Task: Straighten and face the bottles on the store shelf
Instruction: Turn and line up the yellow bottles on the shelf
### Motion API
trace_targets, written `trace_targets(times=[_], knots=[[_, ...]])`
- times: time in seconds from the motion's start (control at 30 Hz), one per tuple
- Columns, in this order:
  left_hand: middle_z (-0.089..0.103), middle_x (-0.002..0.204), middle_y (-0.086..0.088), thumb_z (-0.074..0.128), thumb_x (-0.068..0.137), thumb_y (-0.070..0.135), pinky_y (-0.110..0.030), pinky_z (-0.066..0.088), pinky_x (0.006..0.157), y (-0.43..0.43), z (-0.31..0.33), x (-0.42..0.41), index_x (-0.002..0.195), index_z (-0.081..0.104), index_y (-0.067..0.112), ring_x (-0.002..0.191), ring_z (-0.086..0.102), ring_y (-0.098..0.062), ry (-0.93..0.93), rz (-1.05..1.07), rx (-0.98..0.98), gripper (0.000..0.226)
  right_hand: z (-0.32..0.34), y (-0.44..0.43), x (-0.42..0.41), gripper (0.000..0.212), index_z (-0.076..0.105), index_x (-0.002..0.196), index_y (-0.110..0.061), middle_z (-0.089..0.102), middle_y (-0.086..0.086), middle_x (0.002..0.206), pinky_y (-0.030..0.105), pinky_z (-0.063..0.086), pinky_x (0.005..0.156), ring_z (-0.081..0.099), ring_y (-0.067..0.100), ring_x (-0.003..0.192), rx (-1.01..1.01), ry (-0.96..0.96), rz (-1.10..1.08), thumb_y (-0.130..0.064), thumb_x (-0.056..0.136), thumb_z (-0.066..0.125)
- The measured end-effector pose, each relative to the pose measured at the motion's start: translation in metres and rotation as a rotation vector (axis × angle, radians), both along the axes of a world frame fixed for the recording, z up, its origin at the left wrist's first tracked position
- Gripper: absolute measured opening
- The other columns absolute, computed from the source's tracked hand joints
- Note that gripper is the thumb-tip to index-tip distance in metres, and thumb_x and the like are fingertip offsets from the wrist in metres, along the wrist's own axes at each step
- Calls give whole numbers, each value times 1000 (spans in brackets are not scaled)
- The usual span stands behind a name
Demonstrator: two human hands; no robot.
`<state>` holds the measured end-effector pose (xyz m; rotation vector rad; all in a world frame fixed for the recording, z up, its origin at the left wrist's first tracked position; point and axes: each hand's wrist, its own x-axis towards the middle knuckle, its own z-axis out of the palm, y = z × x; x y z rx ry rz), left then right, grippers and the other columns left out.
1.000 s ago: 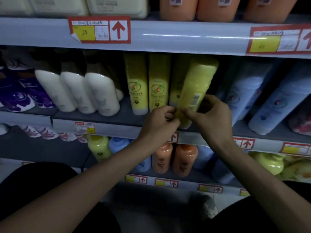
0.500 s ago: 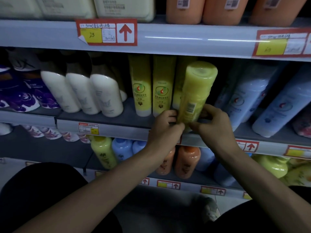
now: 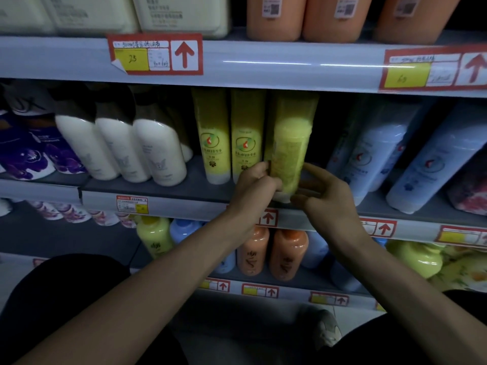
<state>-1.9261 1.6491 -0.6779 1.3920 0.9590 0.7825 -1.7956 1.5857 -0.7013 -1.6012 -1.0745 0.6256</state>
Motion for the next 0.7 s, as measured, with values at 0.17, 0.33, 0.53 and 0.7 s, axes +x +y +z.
trace_targets(times=[0.17,0.33,0.53,0.7], knots=[[78,111,-6,57,75,7,-47,50,110,4,-3,-3,99,77,29,116,69,-24,-35,56,-47,39,-10,6,6,55,63,125,-23,76,2,102,41,63,86,74,13,92,-48,54,-81,1,79,81],[75,113,-5,64,85,9,-45,55,105,-10,-7,-5,125,67,15,108,71,-18,-12,127,-64,41,-12,16,7,92,55,145,-17,76,5,114,49,58,98,73,23,107,-92,80,-85,-33,56,74],[76,105,2,62,91,0,-44,53,106,-16,-6,-4,96,62,35,109,69,-19,52,50,-36,36,-22,21,10,53,71,112,-31,80,-1,94,50,61,90,76,17,92,-107,29,-79,-24,60,77],[76,104,2,61,93,1,-40,55,104,-12,-4,-6,101,64,32,106,71,-16,61,55,-42,32,-19,26,11,59,66,123,-22,76,-6,100,35,60,82,72,10,89,-58,-176,-99,-29,71,93]])
